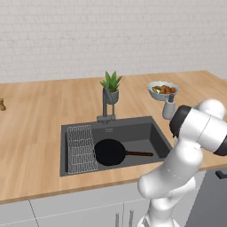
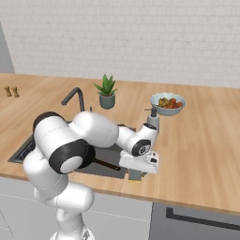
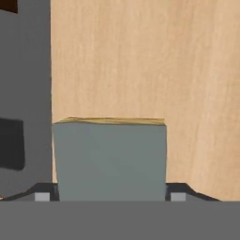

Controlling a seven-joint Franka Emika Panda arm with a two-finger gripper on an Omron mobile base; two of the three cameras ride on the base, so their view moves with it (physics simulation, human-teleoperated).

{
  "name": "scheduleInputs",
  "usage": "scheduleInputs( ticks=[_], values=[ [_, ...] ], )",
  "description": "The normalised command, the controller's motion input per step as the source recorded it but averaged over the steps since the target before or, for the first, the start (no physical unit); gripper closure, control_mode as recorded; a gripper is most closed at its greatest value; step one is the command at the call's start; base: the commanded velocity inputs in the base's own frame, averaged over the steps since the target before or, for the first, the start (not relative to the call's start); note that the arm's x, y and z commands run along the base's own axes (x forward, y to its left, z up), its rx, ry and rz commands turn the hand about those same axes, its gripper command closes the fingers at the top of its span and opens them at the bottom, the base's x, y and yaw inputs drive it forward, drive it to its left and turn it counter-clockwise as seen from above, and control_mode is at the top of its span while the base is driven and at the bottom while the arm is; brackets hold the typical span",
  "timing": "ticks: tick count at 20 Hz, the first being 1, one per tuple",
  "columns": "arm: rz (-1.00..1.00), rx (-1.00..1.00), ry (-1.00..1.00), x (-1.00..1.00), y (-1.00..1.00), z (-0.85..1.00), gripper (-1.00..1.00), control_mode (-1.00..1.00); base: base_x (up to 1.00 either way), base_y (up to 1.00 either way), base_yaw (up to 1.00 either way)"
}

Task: Pick the pan and sponge and place them into the sink. Then turn on the water.

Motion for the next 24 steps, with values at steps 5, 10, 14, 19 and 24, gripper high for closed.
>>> scheduleInputs(
  ticks=[5, 10, 14, 19, 24],
  values=[
    [0.0, 0.0, 0.03, -0.43, 0.41, -0.51, 1.0, -1.0, 0.0, 0.0, 0.0],
    [-0.03, 0.0, 0.0, -0.74, 0.4, -0.5, 1.0, -1.0, 0.0, 0.0, 0.0],
    [-0.08, 0.0, 0.0, -0.83, 0.38, -0.37, 1.0, -1.0, 0.0, 0.0, 0.0],
    [-0.21, 0.04, -0.18, -0.19, 0.69, 0.04, 1.0, -1.0, 0.0, 0.0, 0.0],
    [-0.27, 0.04, -0.28, 0.01, 0.93, 0.45, 1.0, -1.0, 0.0, 0.0, 0.0]
  ],
)
